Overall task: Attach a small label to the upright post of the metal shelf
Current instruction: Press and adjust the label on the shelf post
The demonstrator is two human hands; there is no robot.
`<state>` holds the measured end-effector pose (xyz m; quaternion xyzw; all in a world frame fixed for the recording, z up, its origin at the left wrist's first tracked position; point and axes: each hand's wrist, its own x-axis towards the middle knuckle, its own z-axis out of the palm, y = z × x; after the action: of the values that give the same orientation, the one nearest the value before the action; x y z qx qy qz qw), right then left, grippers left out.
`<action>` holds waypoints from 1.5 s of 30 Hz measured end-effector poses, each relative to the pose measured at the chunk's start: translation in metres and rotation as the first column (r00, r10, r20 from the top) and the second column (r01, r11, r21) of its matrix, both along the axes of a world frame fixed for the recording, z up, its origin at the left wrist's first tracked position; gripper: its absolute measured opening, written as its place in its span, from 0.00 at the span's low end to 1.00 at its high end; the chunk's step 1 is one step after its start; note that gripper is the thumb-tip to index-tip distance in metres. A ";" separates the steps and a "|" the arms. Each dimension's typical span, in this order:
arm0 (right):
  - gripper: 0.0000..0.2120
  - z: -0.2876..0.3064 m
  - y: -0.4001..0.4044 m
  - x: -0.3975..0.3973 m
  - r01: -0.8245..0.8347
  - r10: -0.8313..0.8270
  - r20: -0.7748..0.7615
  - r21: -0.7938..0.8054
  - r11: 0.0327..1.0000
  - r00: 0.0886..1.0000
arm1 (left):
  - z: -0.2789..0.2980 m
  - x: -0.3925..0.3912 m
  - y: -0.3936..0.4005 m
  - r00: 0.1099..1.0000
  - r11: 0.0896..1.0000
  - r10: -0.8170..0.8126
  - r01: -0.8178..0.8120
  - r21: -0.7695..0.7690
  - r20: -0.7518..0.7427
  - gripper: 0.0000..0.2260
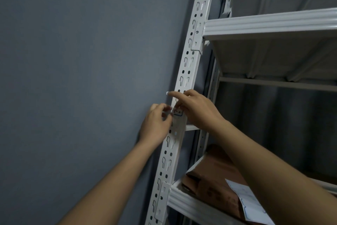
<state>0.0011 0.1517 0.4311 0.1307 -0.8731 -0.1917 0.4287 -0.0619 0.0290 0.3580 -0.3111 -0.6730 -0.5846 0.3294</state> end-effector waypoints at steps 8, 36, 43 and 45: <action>0.32 -0.005 0.001 0.004 -0.122 0.120 -0.026 -0.083 0.989 0.992 | 0.000 0.000 0.003 1.000 1.000 -0.008 0.008 0.017 -0.003 0.06; 0.17 -0.013 0.009 0.014 -0.211 0.189 -0.098 -0.314 0.926 0.977 | 0.014 0.006 0.016 0.893 0.901 0.371 -0.413 -0.133 -0.254 0.07; 0.17 -0.021 0.008 0.016 -0.199 0.181 -0.086 -0.324 0.925 0.980 | 0.015 0.003 0.016 0.829 0.858 0.429 -0.498 -0.126 -0.360 0.05; 0.17 -0.022 0.008 0.016 -0.190 0.176 -0.074 -0.325 0.926 0.982 | 0.015 0.001 0.014 0.804 0.848 0.442 -0.519 -0.106 -0.398 0.04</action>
<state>0.0176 0.1600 0.4095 0.1336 -0.8674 -0.0046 0.4794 -0.0608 0.0433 0.3727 -0.2635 -0.7160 -0.3401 0.5497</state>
